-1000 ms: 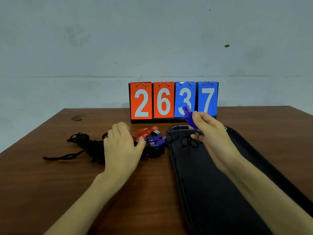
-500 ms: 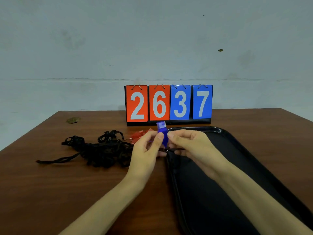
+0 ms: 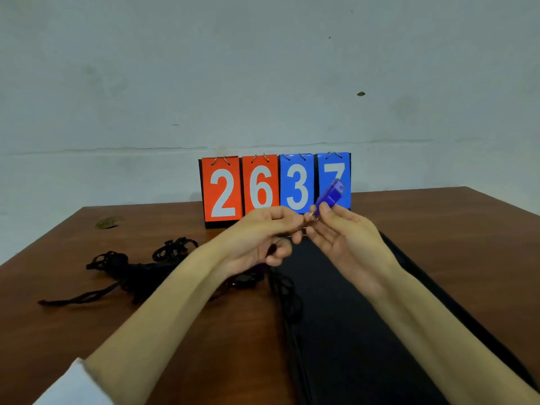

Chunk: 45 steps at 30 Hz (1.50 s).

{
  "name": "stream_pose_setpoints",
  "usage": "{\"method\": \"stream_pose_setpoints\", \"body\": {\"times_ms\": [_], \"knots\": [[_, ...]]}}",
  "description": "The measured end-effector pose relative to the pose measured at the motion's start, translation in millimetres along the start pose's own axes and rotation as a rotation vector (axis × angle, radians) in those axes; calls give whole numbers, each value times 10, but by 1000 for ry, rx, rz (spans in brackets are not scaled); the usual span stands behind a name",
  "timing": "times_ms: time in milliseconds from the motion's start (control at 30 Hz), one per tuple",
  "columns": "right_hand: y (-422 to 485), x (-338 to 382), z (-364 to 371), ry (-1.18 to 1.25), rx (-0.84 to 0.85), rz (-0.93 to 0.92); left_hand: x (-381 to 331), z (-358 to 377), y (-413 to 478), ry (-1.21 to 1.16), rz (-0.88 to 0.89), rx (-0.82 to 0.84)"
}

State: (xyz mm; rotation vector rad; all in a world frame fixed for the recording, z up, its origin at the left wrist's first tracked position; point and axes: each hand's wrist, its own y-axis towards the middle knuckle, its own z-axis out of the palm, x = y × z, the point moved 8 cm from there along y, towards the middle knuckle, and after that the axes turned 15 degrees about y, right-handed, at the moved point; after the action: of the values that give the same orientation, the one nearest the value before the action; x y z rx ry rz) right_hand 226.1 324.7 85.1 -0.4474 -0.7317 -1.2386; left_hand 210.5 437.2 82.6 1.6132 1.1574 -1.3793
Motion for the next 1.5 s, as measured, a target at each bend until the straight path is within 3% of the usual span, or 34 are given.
{"method": "stream_pose_setpoints", "body": {"times_ms": [133, 267, 433, 567, 700, 900, 1033, 1133, 1267, 1500], "knots": [[50, 142, -75, 34, -39, -69, 61, -69, -99, 104, -120, 145], [59, 227, -144, -13, -92, -113, 63, -301, -190, 481, -213, 71], [52, 174, -118, -448, -100, -116, -193, -448, -271, 793, -86, -100], [-3, 45, 58, -932, 59, -156, -400, -336, -335, 875, 95, -89], [-27, -125, 159, -1073, 212, -86, -467, -245, -360, 973, 193, -40], [-117, -221, 331, -972, 459, -34, -413, -297, -349, 899, 193, -42], [-131, -209, 366, -920, 461, -61, -260, -342, -346, 520, 61, 2], [-129, -135, 376, -855, 404, -136, -127, -279, -302, 222, -25, 55], [-111, 47, 310, -714, 243, -261, 90, -95, -232, 69, -159, 142], [-89, 334, 10, -696, -114, -503, 135, -80, -161, 258, -191, 34]]}}
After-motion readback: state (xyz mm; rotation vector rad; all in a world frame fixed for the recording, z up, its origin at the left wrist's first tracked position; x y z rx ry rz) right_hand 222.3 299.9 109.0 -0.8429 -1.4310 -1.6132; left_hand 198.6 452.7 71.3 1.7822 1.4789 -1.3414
